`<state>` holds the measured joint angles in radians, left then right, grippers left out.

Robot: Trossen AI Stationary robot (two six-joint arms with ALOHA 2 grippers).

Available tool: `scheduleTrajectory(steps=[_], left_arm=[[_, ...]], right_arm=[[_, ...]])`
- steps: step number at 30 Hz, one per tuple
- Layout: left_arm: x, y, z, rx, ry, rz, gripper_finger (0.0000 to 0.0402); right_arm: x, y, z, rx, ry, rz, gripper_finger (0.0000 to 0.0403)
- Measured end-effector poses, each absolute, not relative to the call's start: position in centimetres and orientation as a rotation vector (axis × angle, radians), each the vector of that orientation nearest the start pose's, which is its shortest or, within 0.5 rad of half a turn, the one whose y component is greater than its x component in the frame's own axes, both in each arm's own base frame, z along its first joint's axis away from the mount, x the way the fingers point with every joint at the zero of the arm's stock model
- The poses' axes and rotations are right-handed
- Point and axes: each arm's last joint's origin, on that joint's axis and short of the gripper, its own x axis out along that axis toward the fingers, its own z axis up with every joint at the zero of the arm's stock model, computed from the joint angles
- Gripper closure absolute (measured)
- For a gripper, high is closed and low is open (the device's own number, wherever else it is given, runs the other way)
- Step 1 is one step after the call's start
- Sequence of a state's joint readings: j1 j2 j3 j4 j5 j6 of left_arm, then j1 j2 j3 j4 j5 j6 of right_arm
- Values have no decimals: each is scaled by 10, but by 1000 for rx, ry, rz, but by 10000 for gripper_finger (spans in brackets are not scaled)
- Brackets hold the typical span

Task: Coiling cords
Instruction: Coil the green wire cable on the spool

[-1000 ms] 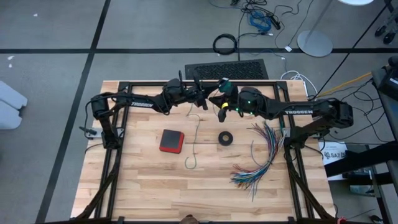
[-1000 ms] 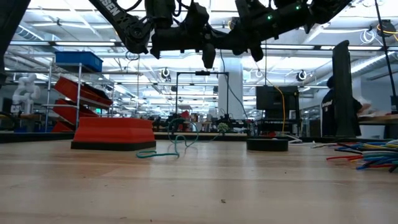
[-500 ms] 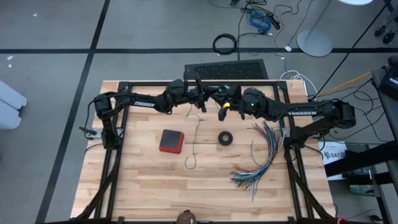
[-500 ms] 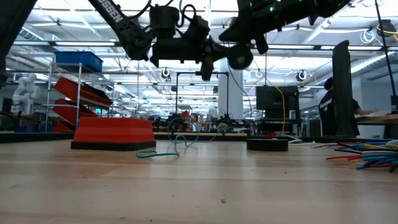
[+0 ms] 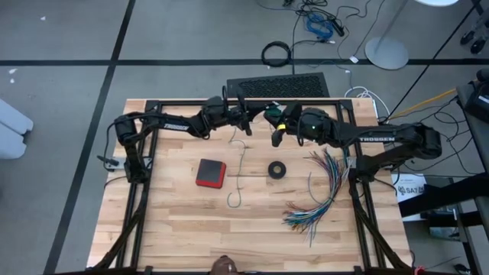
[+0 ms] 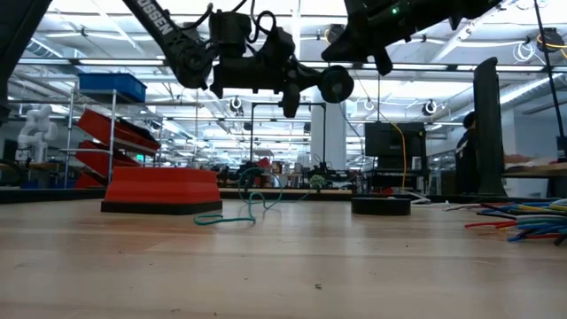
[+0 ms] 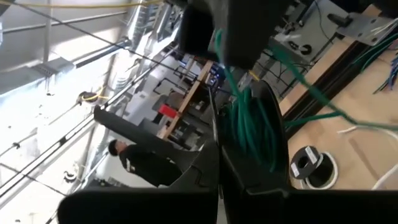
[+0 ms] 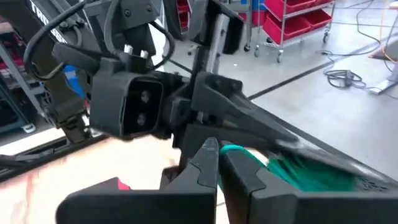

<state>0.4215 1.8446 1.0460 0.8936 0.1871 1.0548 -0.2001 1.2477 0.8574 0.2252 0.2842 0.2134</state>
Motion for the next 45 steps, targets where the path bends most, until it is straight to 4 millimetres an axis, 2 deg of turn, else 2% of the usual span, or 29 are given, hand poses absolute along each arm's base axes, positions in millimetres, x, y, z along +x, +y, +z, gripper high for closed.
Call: scheduleTrajectory(steps=[17, 28, 37, 45], left_arm=[[366, 162, 229, 1027, 60, 256, 401], [364, 161, 233, 941, 28, 214, 401], [358, 163, 244, 758, -43, 147, 401], [350, 175, 258, 566, -118, 70, 401]], right_arm=[[243, -59, 305, 159, 263, -557, 403], [223, -67, 307, 75, 352, -620, 403], [217, -78, 304, -16, 426, -666, 403], [217, -79, 305, -113, 447, -670, 394]])
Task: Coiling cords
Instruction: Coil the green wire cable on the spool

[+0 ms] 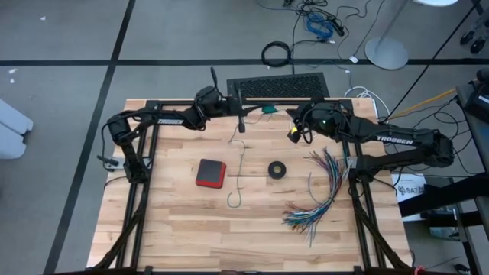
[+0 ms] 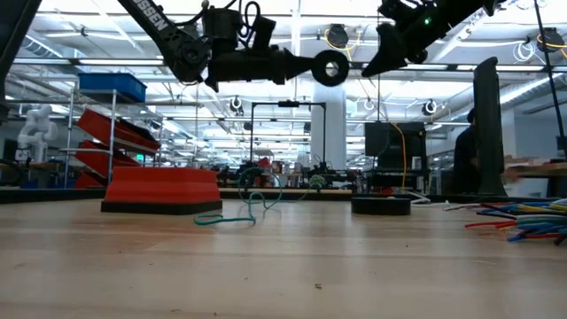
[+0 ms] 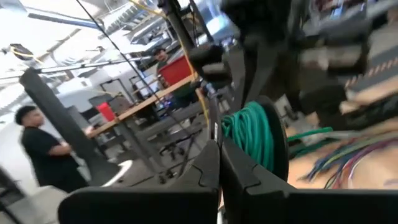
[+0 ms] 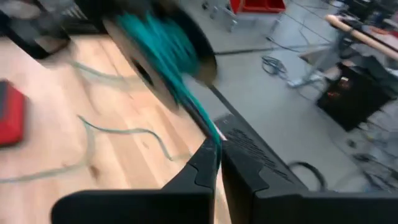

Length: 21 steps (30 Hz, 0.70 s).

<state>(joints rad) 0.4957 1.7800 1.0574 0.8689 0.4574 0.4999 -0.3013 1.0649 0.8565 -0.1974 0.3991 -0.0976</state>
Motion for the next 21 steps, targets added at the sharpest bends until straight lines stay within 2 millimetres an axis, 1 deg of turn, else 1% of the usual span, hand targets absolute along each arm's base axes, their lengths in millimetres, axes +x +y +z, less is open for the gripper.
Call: scheduleTrajectory(steps=[5, 9, 17, 21], left_arm=[[347, 181, 267, 471, -155, 25, 401], [347, 182, 271, 437, -173, 7, 401], [344, 182, 279, 392, -222, -7, 401], [340, 184, 284, 353, -248, -15, 401]], right_arm=[[216, -82, 304, -149, 471, -703, 374], [216, -87, 302, -151, 488, -714, 370], [229, -97, 286, -147, 553, -695, 369], [236, -100, 278, -149, 579, -690, 369]])
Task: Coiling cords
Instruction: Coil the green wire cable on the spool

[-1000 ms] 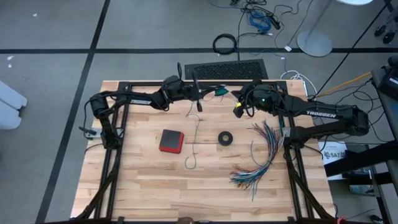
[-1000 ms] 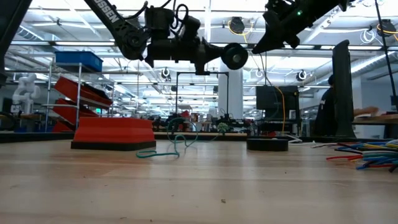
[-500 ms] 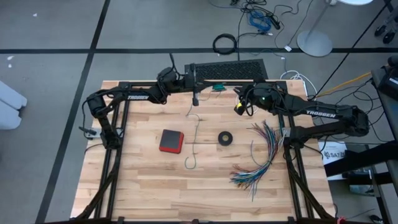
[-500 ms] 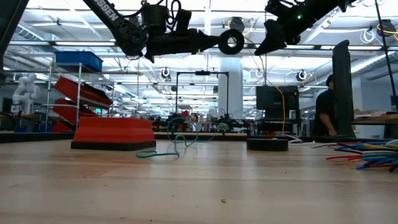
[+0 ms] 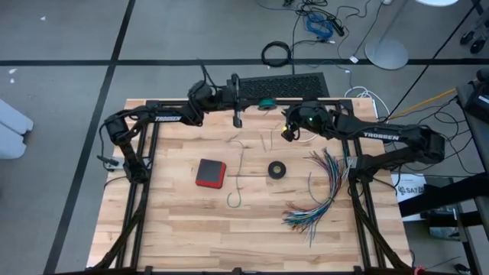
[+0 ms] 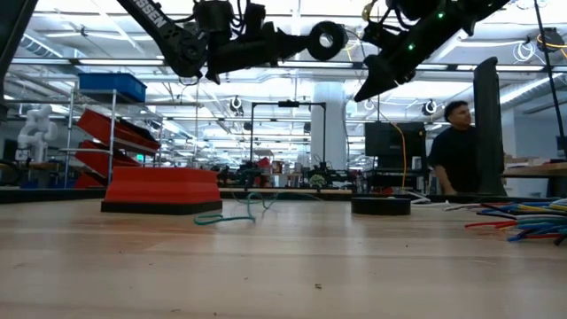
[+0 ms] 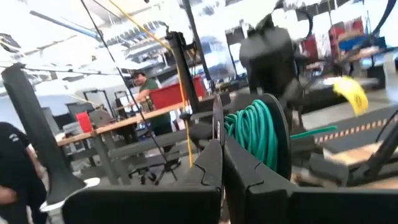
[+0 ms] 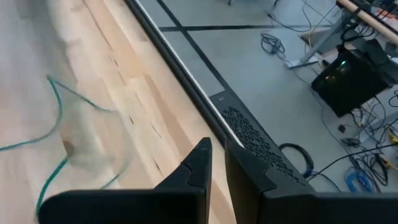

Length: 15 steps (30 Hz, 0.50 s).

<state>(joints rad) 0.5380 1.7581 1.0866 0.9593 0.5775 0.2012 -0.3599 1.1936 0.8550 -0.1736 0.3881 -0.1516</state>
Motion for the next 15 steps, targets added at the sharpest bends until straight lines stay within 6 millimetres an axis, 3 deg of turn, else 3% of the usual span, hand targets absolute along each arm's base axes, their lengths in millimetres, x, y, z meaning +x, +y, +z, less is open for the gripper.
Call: scheduleTrajectory(steps=[9, 15], left_arm=[[323, 203, 296, 246, -336, -21, 401], [313, 207, 307, 241, -392, -16, 401]], right_arm=[[237, -102, 273, -171, 471, -701, 369], [231, -104, 252, -106, 441, -737, 369]])
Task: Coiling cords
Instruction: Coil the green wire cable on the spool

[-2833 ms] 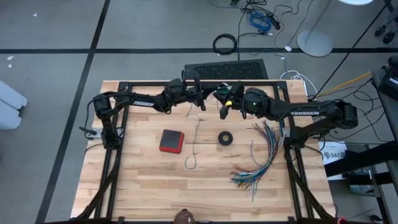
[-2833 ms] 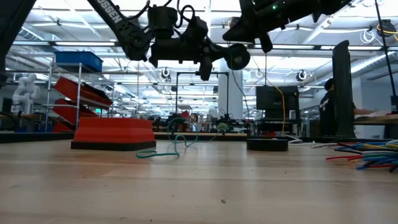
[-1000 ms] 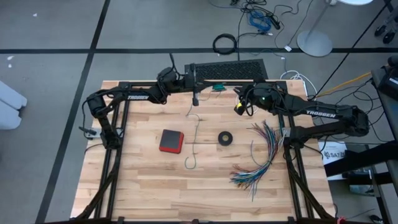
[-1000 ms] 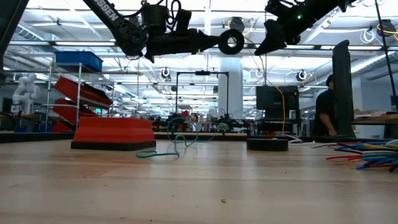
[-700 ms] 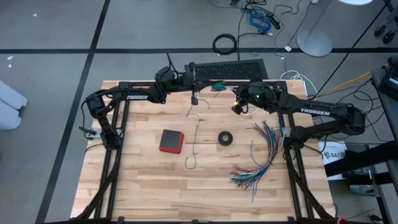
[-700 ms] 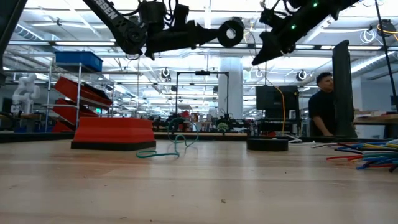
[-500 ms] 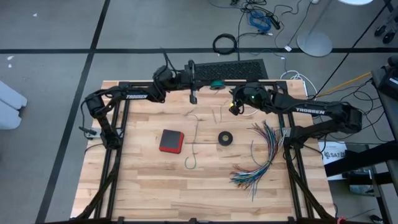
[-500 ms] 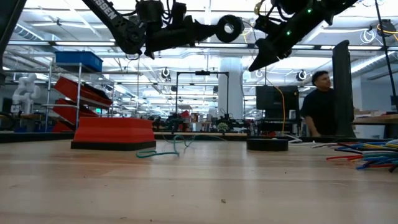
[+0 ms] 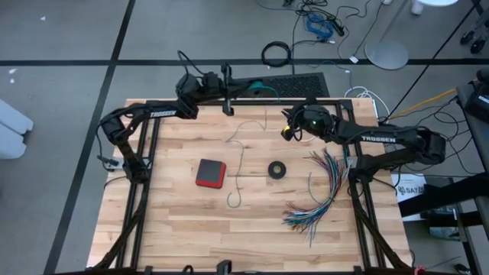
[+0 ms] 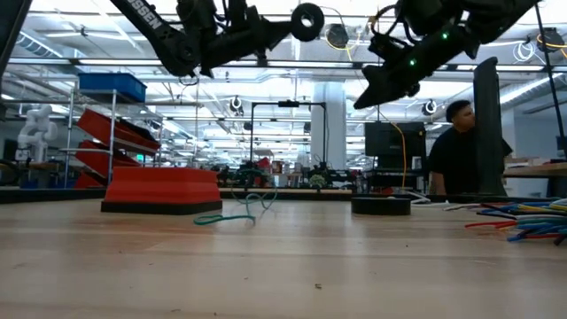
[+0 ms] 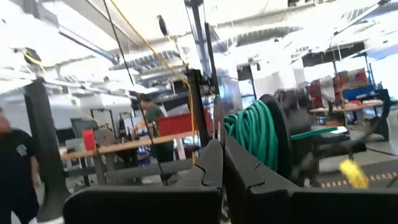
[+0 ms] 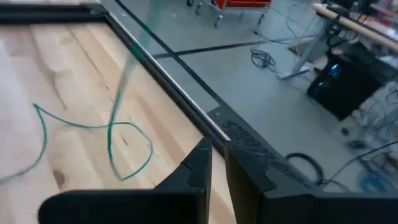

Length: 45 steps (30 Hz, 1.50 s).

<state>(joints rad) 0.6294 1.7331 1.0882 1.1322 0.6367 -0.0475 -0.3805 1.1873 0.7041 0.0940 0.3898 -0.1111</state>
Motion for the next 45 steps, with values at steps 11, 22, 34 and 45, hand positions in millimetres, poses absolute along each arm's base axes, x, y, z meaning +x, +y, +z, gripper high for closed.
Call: scheduleTrajectory(steps=[11, 22, 34, 45], left_arm=[[308, 205, 316, 226, -394, -30, 401], [309, 203, 317, 201, -400, -42, 401], [309, 202, 316, 201, -400, -43, 401], [310, 201, 316, 198, -398, -47, 401]], right_arm=[[236, -83, 251, -138, 53, -546, 369], [236, -82, 258, -202, -19, -568, 369], [236, -80, 261, -195, -58, -506, 320], [237, -89, 261, -169, -96, -551, 298]])
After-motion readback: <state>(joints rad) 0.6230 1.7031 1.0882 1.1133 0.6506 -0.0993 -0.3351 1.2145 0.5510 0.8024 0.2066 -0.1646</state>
